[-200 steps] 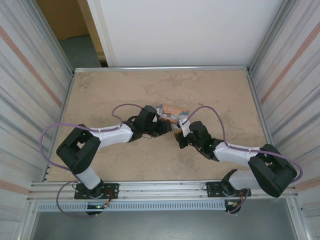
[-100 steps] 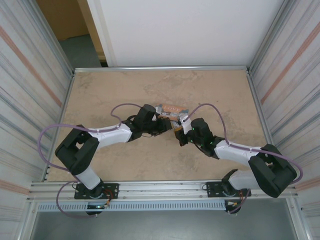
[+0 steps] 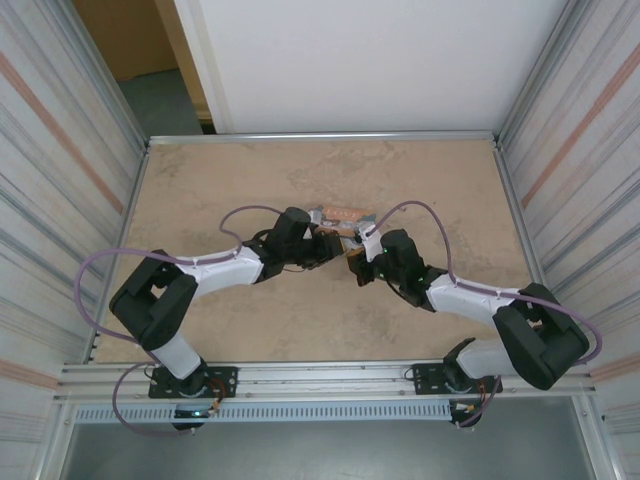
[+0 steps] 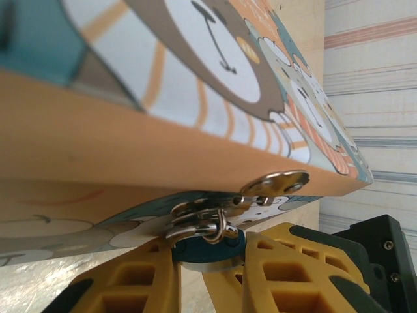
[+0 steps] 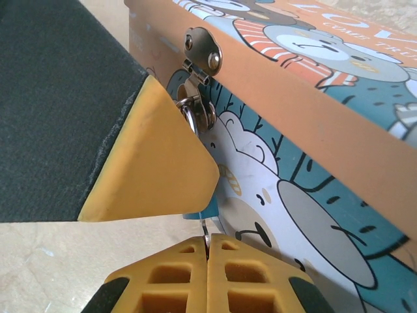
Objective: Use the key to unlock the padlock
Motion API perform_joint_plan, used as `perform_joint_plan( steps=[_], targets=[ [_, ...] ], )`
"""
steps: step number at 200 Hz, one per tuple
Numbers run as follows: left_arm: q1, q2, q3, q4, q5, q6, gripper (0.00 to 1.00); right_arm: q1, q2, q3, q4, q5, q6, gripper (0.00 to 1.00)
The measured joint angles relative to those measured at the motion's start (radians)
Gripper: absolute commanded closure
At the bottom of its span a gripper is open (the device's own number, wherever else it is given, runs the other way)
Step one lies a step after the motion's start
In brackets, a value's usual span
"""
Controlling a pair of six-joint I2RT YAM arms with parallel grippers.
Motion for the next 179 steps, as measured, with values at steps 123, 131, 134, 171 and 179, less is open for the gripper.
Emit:
perform_joint_plan(
  steps=[123,131,134,171,179],
  targets=[
    [0.004,0.067,-0.061,0.106,-0.003,-0.033,1.00,-0.003,0.124,-0.029,0.094,-0.027,0.039,1.00],
    [0.004,0.081,-0.064,0.117,0.002,-0.035,0.99,-0.003,0.135,-0.037,0.108,-0.027,0.043,1.00],
    [0.003,0.085,-0.064,0.120,0.004,-0.036,0.98,-0.003,0.140,-0.041,0.112,-0.028,0.047,1.00],
    [-0.003,0.121,-0.073,0.132,0.016,-0.049,0.88,-0.004,0.180,-0.071,0.156,-0.046,0.059,1.00],
    [-0.003,0.122,-0.077,0.138,0.016,-0.051,0.86,-0.004,0.187,-0.073,0.167,-0.051,0.066,1.00]
  ],
)
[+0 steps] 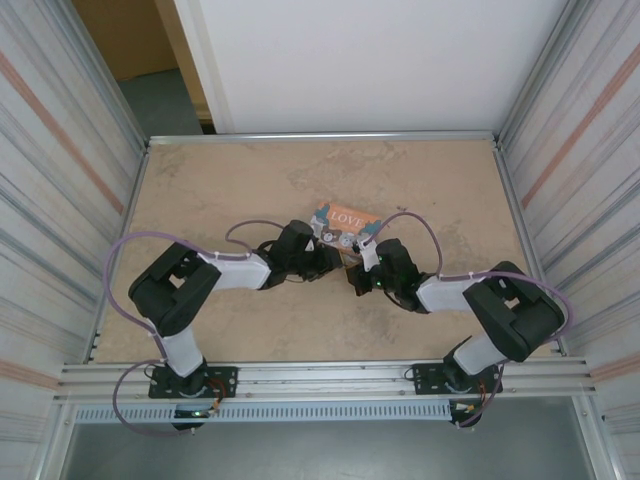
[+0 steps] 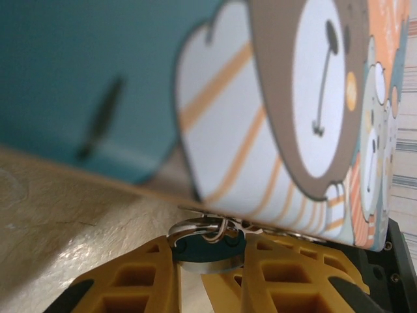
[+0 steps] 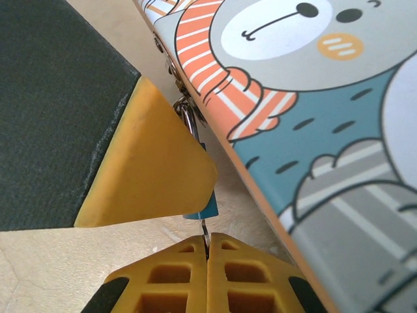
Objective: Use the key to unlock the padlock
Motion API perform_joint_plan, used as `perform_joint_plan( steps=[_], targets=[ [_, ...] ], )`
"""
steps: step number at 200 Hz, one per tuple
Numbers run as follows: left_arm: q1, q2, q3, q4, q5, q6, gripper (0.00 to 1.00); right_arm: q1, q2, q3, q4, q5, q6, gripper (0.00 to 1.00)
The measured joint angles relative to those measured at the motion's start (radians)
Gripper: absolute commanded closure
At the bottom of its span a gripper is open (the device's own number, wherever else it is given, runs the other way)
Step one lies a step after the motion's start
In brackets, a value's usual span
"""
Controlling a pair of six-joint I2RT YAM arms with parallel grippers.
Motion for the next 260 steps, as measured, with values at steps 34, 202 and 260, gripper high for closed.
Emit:
perform_joint_plan(
  steps=[34,202,260],
  targets=[
    [0.003,0.000,-0.019,0.021,0.002,0.000,0.70,-0.007,0.021,-0.005,0.026,-0.025,0.014,1.00],
    [0.140,-0.509,-0.337,-0.018,0.017,0.003,0.47,-0.025,0.039,0.067,-0.088,-0.167,0.129,1.00],
    [0.156,-0.548,-0.445,0.103,0.024,-0.089,0.50,-0.024,0.039,0.155,-0.233,-0.234,0.219,1.00]
  ],
)
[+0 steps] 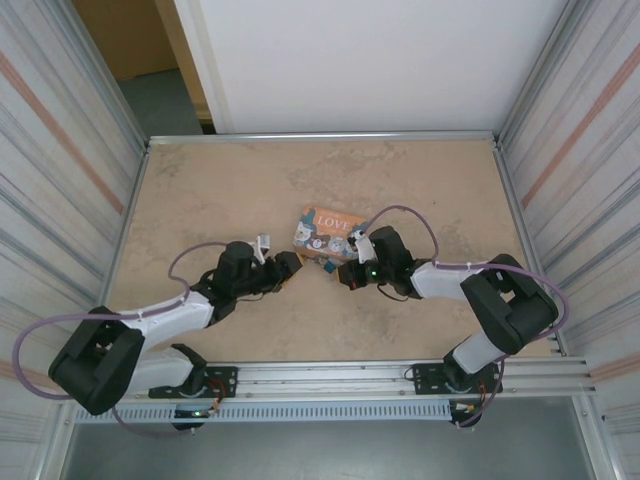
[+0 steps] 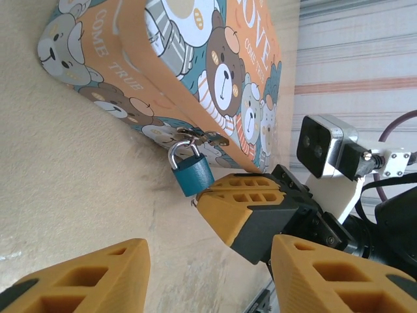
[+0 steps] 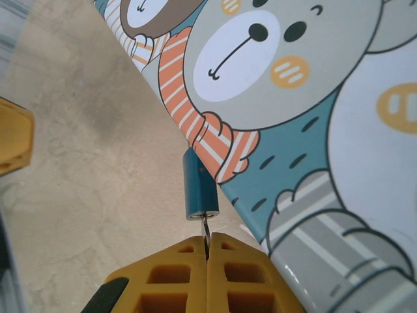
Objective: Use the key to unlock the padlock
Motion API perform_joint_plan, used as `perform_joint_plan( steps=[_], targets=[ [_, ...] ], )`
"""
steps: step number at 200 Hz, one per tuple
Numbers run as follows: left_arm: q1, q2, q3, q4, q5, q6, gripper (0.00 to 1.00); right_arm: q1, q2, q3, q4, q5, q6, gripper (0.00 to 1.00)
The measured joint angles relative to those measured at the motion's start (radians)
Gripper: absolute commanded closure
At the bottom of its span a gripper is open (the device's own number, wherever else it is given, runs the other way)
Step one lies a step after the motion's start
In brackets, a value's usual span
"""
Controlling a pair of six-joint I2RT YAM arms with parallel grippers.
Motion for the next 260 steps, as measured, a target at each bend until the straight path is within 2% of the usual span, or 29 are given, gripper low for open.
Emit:
perform_joint_plan(
  steps=[135,260],
  targets=[
    [-0.026,0.231,-0.052,0.361,0.001,-0.174,0.56,0.047,0.042,0.099,-0.098,-0.060,0.156,1.00],
    [-0.086,0.518,-0.053,0.649,-0.063,-0.268,0.68,0.053,0.060,0.107,-0.106,-0.080,0.193,1.00]
  ],
)
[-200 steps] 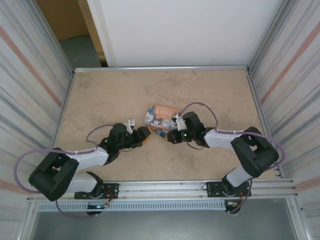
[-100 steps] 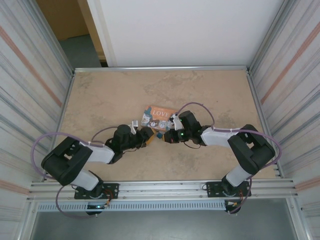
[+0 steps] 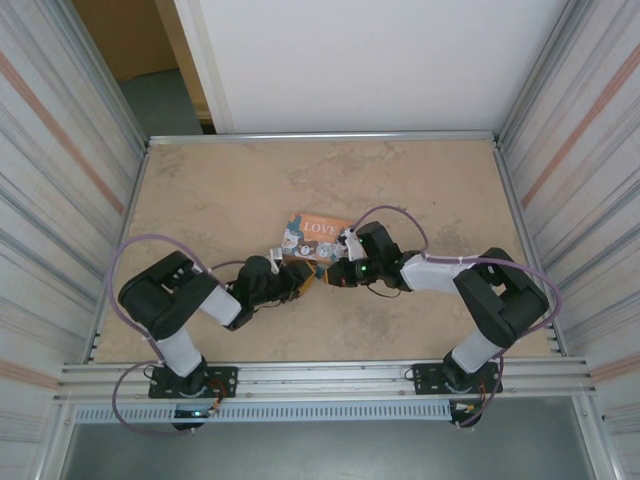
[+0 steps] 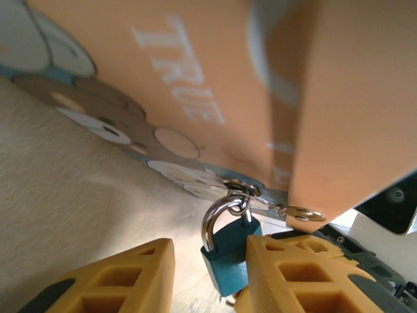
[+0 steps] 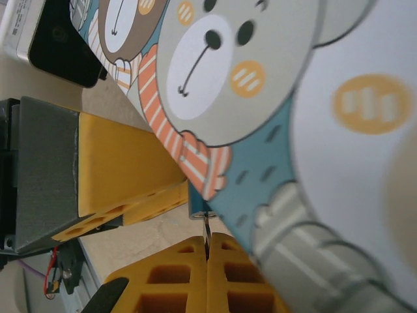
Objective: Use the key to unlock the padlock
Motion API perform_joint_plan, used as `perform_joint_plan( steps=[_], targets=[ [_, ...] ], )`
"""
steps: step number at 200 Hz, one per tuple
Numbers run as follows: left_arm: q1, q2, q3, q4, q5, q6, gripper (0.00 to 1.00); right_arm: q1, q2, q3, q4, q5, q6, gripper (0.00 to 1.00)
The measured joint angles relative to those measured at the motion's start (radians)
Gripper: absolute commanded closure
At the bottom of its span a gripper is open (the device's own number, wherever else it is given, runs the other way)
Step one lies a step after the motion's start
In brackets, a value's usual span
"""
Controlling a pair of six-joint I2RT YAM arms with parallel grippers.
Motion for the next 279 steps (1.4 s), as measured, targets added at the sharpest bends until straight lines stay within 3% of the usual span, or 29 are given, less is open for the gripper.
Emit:
perform_joint_plan(
  steps=[51,86,123,158,190,279],
  targets=[
    [-0.009,0.081,0.001,0.141,-0.021,-0.029,0.71,0.000,0.009,0.004,0.001,0.006,0.024,1.00],
    [-0.014,0.095,0.017,0.154,-0.035,-0.036,0.72,0.002,0.013,0.009,0.009,-0.004,0.068,1.00],
    [-0.017,0.106,0.024,0.157,-0.042,-0.037,0.80,0.006,0.024,0.010,0.021,-0.009,0.128,1.00],
    [-0.018,0.106,0.027,0.160,-0.048,-0.034,0.94,0.006,0.025,0.009,0.029,-0.014,0.158,0.87],
    [-0.029,0.103,0.045,0.147,-0.053,-0.030,1.00,0.014,0.002,-0.002,0.030,-0.013,0.161,0.76],
    [-0.065,-0.072,0.081,-0.159,-0.074,0.018,1.00,0.022,-0.282,-0.036,-0.101,0.087,-0.005,0.52]
  ],
)
